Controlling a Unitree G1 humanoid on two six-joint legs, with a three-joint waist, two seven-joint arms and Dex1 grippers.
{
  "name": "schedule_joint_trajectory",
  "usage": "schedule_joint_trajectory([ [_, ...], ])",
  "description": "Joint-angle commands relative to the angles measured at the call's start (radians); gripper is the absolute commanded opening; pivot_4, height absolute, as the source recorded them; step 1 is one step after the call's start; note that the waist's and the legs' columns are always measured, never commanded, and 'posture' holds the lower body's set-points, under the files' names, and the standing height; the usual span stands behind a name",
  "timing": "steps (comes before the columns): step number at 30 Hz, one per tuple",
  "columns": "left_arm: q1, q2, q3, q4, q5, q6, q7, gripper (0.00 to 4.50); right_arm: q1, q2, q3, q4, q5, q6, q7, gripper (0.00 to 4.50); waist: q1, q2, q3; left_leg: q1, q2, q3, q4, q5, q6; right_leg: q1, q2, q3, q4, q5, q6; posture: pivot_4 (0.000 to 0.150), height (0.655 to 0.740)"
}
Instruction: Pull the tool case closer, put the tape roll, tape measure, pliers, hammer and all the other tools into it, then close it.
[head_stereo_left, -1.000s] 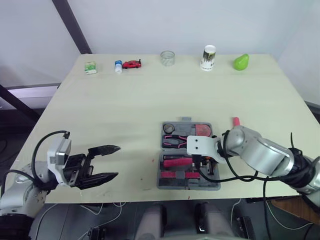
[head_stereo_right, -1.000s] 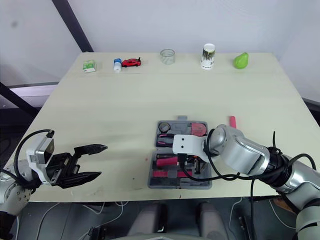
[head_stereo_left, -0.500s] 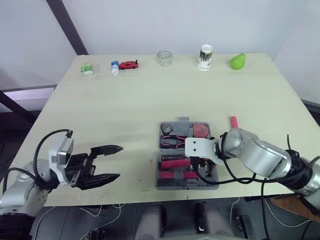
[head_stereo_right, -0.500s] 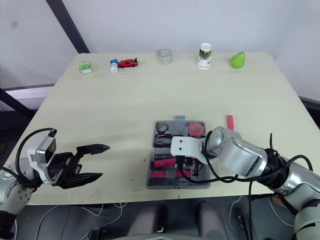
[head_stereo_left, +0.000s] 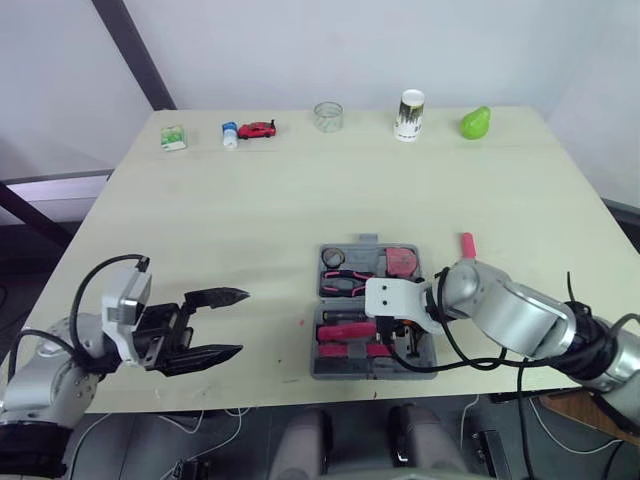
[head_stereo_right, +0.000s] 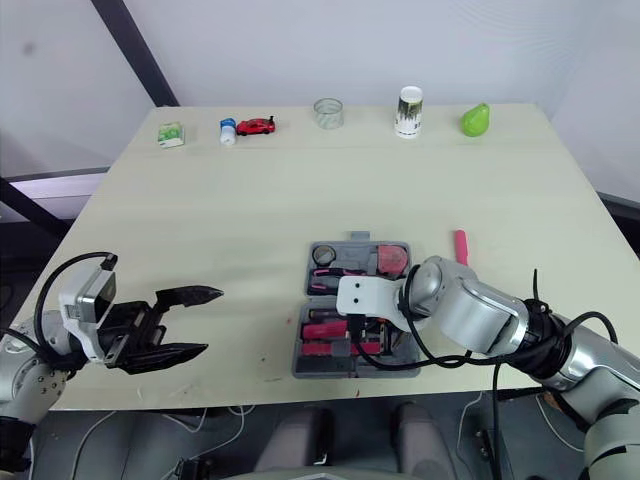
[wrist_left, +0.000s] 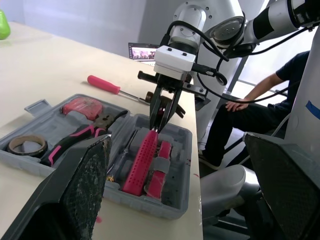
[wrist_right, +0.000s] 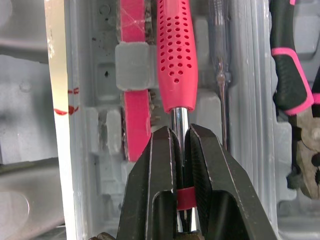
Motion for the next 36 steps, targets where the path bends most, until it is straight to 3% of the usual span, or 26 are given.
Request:
schedule_joint_trajectory([
  [1, 0.0, -0.004, 0.021, -0.034, 0.004, 0.006, -0.052, 4.5, 0.007, 0.012, 0.006, 0.005, -0.008, -0.018, -0.004, 0.02, 0.0, 0.0, 0.0, 0.0, 0.0, 0.0, 0.0, 0.0, 0.0, 0.0, 0.0, 0.0, 0.0, 0.0, 0.0, 0.15, 0.74],
  [13, 0.019, -0.016, 0.038, -0.038, 0.012, 0.001, -0.052, 4.5, 0.021, 0.049, 0.005, 0.073, -0.02, -0.064, -0.001, 0.02, -0.004, 0.0, 0.0, 0.001, 0.0, 0.0, 0.0, 0.0, 0.0, 0.0, 0.002, 0.0, 0.001, 0.001, -0.001, 0.15, 0.74],
  [14, 0.022, -0.017, 0.039, -0.038, 0.012, 0.001, -0.052, 4.5, 0.024, 0.051, 0.002, 0.078, -0.016, -0.073, 0.005, 0.94, -0.003, 0.0, 0.0, 0.001, 0.0, 0.0, 0.0, 0.0, 0.0, 0.0, 0.002, 0.0, 0.001, 0.001, -0.001, 0.15, 0.74],
  [17, 0.028, -0.019, 0.041, -0.04, 0.013, -0.001, -0.052, 4.5, 0.032, 0.062, -0.012, 0.09, -0.018, -0.09, 0.006, 2.2, -0.001, 0.0, 0.0, 0.001, 0.0, 0.0, 0.0, 0.0, 0.0, 0.0, 0.002, 0.0, 0.001, 0.001, -0.001, 0.15, 0.74],
  [18, 0.03, -0.02, 0.043, -0.042, 0.012, -0.001, -0.052, 4.5, 0.039, 0.076, -0.04, 0.097, -0.025, -0.109, -0.016, 2.92, -0.001, 0.0, 0.0, 0.001, 0.0, 0.0, 0.0, 0.0, 0.0, 0.0, 0.002, 0.0, 0.001, 0.001, -0.001, 0.15, 0.74],
  [19, 0.032, -0.02, 0.044, -0.043, 0.012, -0.001, -0.052, 4.5, 0.045, 0.074, -0.058, 0.096, -0.023, -0.123, -0.018, 3.22, -0.001, 0.0, 0.0, 0.001, 0.0, 0.0, 0.0, 0.0, 0.0, 0.0, 0.002, 0.0, 0.001, 0.001, -0.001, 0.15, 0.74],
  [24, 0.034, -0.023, 0.046, -0.043, 0.013, 0.001, -0.052, 4.5, 0.165, 0.07, -0.212, 0.078, 0.029, -0.27, -0.029, 3.22, 0.001, 0.0, 0.0, 0.001, 0.0, 0.0, 0.0, 0.0, 0.0, 0.0, 0.001, 0.0, 0.001, 0.001, -0.001, 0.15, 0.74],
  [30, 0.033, -0.025, 0.038, -0.029, 0.013, -0.008, -0.052, 4.5, 0.468, 0.178, -0.496, 0.18, 0.181, -0.597, -0.024, 3.22, 0.007, -0.002, -0.001, 0.001, 0.0, -0.001, 0.0, 0.0, 0.0, 0.002, 0.002, 0.0, 0.0, 0.001, -0.001, 0.15, 0.74],
  [31, 0.033, -0.024, 0.036, -0.027, 0.013, -0.009, -0.052, 4.5, 0.493, 0.181, -0.507, 0.206, 0.18, -0.633, -0.017, 2.84, 0.007, -0.002, -0.001, 0.002, 0.0, -0.001, 0.0, 0.0, 0.0, 0.004, 0.002, -0.001, 0.0, 0.001, -0.001, 0.15, 0.74],
  [33, 0.032, -0.022, 0.031, -0.025, 0.01, -0.012, -0.052, 4.5, 0.538, 0.183, -0.524, 0.248, 0.195, -0.687, 0.026, 2.58, 0.007, -0.002, -0.001, 0.004, 0.0, -0.001, 0.0, 0.0, 0.0, 0.005, 0.002, 0.0, -0.001, 0.001, -0.001, 0.15, 0.74],
  [36, 0.027, -0.021, 0.025, -0.026, 0.009, -0.014, -0.052, 4.5, 0.569, 0.204, -0.536, 0.33, 0.162, -0.789, 0.025, 1.41, 0.007, -0.002, -0.001, 0.004, 0.0, -0.001, 0.0, 0.0, 0.0, 0.006, 0.002, 0.0, 0.0, 0.001, -0.001, 0.15, 0.74],
])
